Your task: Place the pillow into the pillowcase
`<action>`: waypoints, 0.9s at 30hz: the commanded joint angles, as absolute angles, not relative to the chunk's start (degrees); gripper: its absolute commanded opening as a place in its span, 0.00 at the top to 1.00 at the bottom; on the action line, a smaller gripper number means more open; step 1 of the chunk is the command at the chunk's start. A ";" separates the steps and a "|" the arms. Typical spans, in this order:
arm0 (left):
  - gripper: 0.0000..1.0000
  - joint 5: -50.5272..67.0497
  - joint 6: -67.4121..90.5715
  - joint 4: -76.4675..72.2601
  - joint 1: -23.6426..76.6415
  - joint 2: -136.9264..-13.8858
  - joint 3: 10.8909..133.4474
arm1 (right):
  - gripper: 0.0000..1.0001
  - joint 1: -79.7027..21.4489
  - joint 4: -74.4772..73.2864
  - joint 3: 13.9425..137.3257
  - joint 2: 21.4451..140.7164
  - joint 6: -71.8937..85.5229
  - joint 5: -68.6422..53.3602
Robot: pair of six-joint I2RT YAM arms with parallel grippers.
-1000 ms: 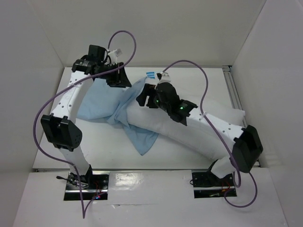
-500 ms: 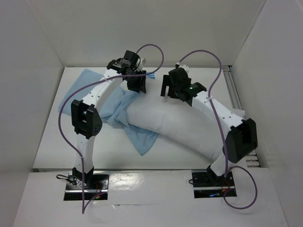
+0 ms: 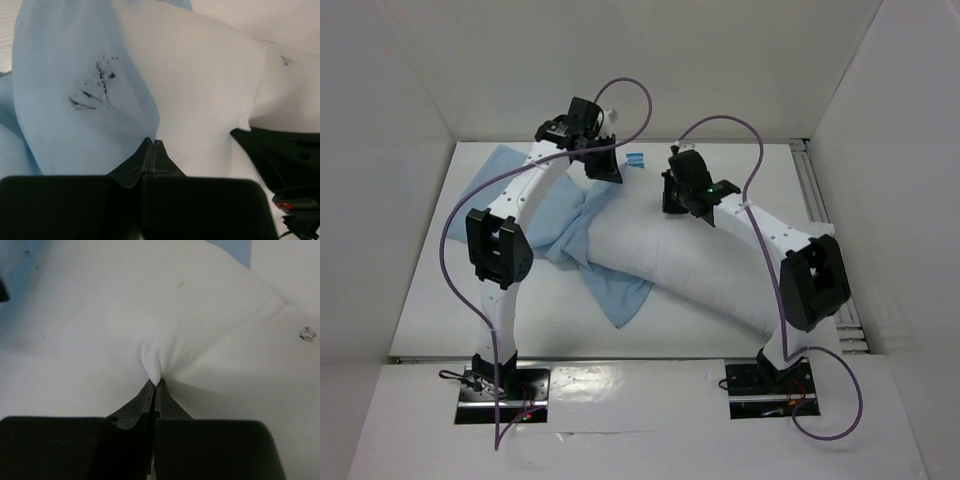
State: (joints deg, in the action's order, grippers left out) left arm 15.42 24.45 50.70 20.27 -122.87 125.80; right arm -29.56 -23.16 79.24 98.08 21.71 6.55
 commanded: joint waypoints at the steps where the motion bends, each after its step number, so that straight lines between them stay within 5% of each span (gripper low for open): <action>1: 1.00 21.44 26.71 46.85 19.08 -122.34 127.97 | 1.00 -34.62 -15.67 71.49 90.22 21.09 1.84; 10: 1.00 27.68 32.43 42.72 16.26 -122.34 127.45 | 1.00 -42.80 -13.01 61.09 76.65 17.41 9.49; 27: 1.00 52.55 34.37 33.57 20.99 -114.97 128.16 | 1.00 -49.75 -7.93 67.84 84.81 12.04 9.04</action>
State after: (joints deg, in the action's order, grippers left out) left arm 42.35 33.23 42.78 17.72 -121.01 125.69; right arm -46.00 -11.99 64.60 83.44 11.44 14.31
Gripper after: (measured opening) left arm 0.028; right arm 0.010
